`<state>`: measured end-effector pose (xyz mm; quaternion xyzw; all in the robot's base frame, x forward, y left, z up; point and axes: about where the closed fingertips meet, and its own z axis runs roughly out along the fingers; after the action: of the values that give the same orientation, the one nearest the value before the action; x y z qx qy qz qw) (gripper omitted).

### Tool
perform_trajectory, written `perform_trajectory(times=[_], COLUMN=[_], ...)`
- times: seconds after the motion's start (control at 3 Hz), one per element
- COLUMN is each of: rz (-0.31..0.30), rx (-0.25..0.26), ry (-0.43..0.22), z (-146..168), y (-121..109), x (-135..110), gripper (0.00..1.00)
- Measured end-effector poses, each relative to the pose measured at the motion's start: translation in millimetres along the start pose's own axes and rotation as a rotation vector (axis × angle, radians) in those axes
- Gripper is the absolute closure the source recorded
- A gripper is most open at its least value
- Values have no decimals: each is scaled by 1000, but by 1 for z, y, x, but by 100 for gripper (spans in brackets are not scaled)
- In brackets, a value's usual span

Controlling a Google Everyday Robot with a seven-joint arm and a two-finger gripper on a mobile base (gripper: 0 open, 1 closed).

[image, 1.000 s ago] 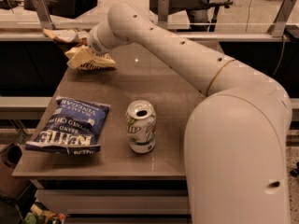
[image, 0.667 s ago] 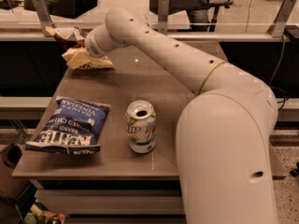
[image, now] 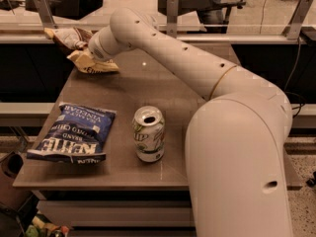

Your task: Pick brown chip bag

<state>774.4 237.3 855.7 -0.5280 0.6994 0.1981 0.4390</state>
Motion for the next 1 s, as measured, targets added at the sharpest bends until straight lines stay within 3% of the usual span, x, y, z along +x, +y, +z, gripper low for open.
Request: perform_trajectory(times=[0.33, 1.0], rz=[0, 0], rx=[-3, -4], ry=[1, 1], z=[2, 2], y=[1, 1], x=[1, 0], gripper=[100, 100])
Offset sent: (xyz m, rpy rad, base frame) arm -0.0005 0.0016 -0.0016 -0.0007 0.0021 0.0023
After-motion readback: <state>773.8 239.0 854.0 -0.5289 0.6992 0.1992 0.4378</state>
